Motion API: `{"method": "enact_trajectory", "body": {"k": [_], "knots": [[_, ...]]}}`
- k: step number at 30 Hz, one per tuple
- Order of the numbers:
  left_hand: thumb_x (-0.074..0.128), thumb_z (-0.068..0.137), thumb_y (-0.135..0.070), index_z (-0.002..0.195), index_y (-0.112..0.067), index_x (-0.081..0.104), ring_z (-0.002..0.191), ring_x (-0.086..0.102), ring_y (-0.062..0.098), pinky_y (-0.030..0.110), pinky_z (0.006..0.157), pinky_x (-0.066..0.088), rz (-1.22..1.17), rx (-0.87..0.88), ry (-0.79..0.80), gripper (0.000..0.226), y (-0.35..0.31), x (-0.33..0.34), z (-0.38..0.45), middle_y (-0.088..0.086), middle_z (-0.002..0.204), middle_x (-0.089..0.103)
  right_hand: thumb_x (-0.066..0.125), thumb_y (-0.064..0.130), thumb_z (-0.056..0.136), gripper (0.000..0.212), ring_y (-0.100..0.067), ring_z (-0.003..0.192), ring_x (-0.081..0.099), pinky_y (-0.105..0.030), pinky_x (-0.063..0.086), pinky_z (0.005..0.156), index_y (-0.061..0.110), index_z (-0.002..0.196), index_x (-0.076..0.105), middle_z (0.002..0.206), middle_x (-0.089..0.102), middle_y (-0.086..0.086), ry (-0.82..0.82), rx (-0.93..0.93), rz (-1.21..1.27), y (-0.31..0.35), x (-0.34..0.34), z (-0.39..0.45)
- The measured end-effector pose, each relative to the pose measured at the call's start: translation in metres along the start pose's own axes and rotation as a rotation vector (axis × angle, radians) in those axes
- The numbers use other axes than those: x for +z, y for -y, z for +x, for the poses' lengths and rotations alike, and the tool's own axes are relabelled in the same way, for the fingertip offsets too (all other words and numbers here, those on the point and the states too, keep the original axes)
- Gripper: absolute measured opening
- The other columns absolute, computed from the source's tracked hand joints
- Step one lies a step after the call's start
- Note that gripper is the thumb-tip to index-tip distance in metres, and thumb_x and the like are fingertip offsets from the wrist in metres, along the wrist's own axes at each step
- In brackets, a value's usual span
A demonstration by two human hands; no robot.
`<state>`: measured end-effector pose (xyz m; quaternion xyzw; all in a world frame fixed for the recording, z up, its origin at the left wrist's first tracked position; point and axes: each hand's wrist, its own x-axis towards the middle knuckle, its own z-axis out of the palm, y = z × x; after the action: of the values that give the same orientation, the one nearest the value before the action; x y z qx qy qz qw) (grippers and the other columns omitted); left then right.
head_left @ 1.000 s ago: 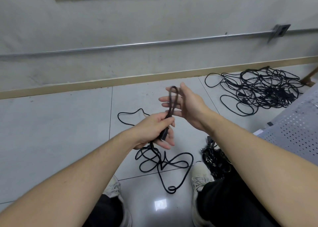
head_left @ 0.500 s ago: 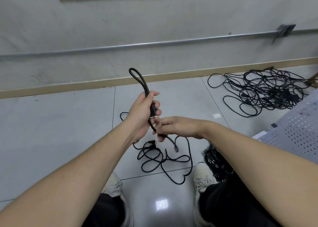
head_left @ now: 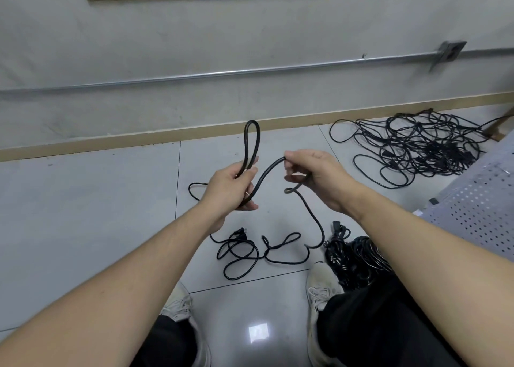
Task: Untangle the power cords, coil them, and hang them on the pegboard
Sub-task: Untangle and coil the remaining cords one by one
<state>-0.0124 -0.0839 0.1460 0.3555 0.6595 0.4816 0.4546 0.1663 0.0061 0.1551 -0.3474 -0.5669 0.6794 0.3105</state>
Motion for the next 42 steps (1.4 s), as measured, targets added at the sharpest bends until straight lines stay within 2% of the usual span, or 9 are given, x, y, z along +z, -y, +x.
{"method": "enact_trajectory", "body": {"k": [6,12,16,18,22,28,33,38,42], "knots": [[0.054,0.106,-0.028,0.130,-0.046,0.059,0.043,0.043,0.016,0.025,0.046,0.040,0.104,-0.019,0.241,0.030,-0.005,0.007,-0.008,0.001,0.094,0.080,0.075,0.021,0.091,0.013,-0.006,0.094,0.066,-0.047,0.058,0.096,0.020,0.082,0.066,0.103,0.070,0.013,-0.188,-0.115,-0.010,0.003,0.013,0.004],[0.048,0.108,-0.029,0.123,-0.047,0.067,0.047,0.036,0.020,0.030,0.053,0.024,0.053,-0.036,0.375,0.031,0.000,0.001,-0.007,0.007,0.066,0.054,0.077,0.016,0.090,0.041,-0.026,0.077,0.069,-0.042,0.061,0.075,0.018,0.073,0.039,0.076,0.061,-0.015,-0.137,-0.125,-0.008,0.004,0.016,0.004],[0.041,0.100,-0.060,0.123,-0.040,0.068,0.050,0.034,0.019,0.038,0.059,0.017,-0.065,-0.046,0.464,0.040,-0.005,-0.002,-0.009,0.008,0.072,0.054,0.075,0.012,0.090,0.041,-0.021,0.056,0.057,-0.034,0.057,0.066,0.018,0.076,0.037,0.059,0.051,-0.006,-0.204,-0.127,0.052,0.007,0.020,0.006],[0.060,0.088,-0.064,0.111,-0.033,0.068,0.050,0.036,0.018,0.033,0.055,0.021,-0.022,0.002,0.444,0.039,-0.007,0.001,-0.011,0.007,0.074,0.056,0.073,0.013,0.092,0.041,-0.017,0.050,0.052,-0.030,0.053,0.060,0.020,0.078,0.036,0.056,0.047,-0.001,-0.220,-0.095,0.112,0.010,0.024,0.007],[0.065,0.099,-0.023,0.096,-0.016,0.052,0.052,0.043,0.018,0.026,0.054,0.036,0.108,0.138,0.250,0.015,0.000,0.015,-0.013,0.002,0.069,0.060,0.064,0.012,0.099,0.035,-0.012,0.049,0.035,-0.023,0.039,0.047,0.021,0.084,0.034,0.056,0.036,0.005,-0.229,0.011,0.385,0.014,0.032,0.007],[0.077,0.089,-0.024,0.090,-0.014,0.055,0.066,0.047,0.018,0.028,0.058,0.037,0.039,0.185,0.176,0.024,0.001,0.020,-0.013,0.002,0.072,0.058,0.055,0.008,0.102,0.016,-0.006,0.041,0.021,-0.016,0.018,0.035,0.020,0.101,0.045,0.052,0.026,0.007,-0.252,0.059,0.607,0.021,0.031,0.010],[0.076,0.082,-0.020,0.074,-0.019,0.045,0.062,0.044,0.016,0.021,0.054,0.038,-0.008,0.141,0.353,0.032,-0.006,0.022,-0.020,-0.006,0.067,0.044,0.053,0.012,0.104,0.009,-0.003,0.039,0.019,-0.014,0.015,0.033,0.021,0.103,0.054,0.049,0.020,0.010,-0.181,0.065,0.629,0.022,0.033,0.007],[0.069,0.091,-0.001,0.096,-0.015,0.055,0.079,0.072,0.033,0.024,0.067,0.053,-0.107,0.039,0.656,0.021,-0.013,0.013,-0.029,0.011,0.099,0.075,0.054,0.012,0.103,0.011,-0.002,0.039,0.017,-0.014,0.015,0.032,0.023,0.106,0.057,0.051,0.019,0.010,-0.140,0.026,0.552,0.023,0.033,0.002],[0.070,0.090,-0.006,0.101,-0.034,0.074,0.050,0.055,0.017,0.032,0.058,0.056,-0.215,-0.042,0.679,0.030,-0.012,0.015,-0.030,0.001,0.073,0.055,0.056,0.021,0.104,0.006,-0.006,0.043,0.027,-0.018,0.025,0.036,0.021,0.109,0.056,0.053,0.028,0.007,-0.182,-0.015,0.474,0.016,0.038,0.005]]}}
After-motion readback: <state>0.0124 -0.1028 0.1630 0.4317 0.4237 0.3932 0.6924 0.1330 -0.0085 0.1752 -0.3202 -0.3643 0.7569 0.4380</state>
